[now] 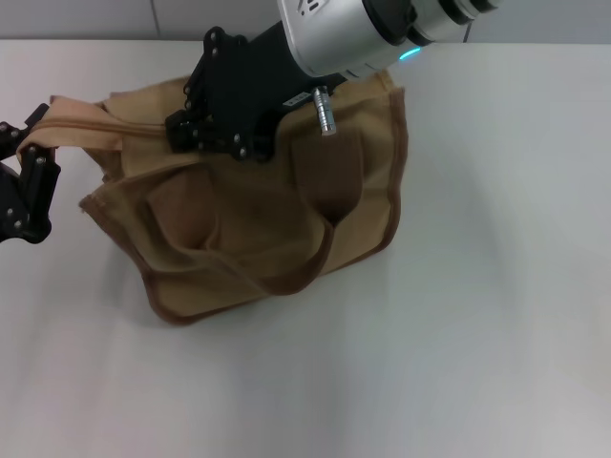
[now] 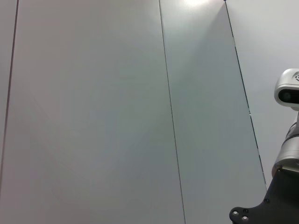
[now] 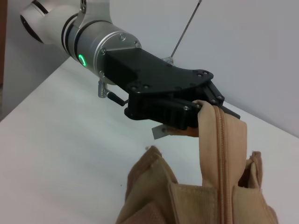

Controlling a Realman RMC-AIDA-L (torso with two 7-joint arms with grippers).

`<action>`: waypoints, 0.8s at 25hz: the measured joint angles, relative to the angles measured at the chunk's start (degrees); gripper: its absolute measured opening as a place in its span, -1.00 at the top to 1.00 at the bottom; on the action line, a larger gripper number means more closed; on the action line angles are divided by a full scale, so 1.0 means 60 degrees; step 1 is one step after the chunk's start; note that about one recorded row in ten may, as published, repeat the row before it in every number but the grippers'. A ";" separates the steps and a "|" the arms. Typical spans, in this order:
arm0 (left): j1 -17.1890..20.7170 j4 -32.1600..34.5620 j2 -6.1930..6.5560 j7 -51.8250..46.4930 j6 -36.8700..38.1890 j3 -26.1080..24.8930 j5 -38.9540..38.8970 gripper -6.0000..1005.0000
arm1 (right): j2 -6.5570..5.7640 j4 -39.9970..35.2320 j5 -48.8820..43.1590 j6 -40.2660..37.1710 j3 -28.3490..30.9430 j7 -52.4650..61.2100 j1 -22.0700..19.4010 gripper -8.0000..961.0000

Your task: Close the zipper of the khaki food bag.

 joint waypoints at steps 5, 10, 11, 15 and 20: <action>0.0000 0.0000 0.0002 0.0000 0.0000 -0.0005 -0.0007 0.87 | -0.0007 -0.0382 -0.0253 0.0035 0.0024 0.0226 -0.0260 0.88; 0.0000 0.0000 0.0018 0.0000 -0.0046 -0.0013 -0.0018 0.86 | -0.0026 -0.0791 -0.0768 -0.0017 0.0030 0.0647 -0.0535 0.88; -0.0001 0.0000 0.0022 0.0000 -0.0053 -0.0014 -0.0021 0.86 | -0.0030 -0.0882 -0.0866 -0.0031 0.0027 0.0732 -0.0620 0.88; 0.0000 0.0000 0.0030 0.0000 -0.0072 -0.0014 -0.0021 0.86 | -0.0041 -0.1258 -0.1242 -0.0071 0.0036 0.1049 -0.0966 0.88; -0.0010 0.0000 0.0031 0.0000 -0.0099 -0.0015 -0.0021 0.86 | -0.0042 -0.1818 -0.1686 -0.0194 0.0092 0.1414 -0.1427 0.88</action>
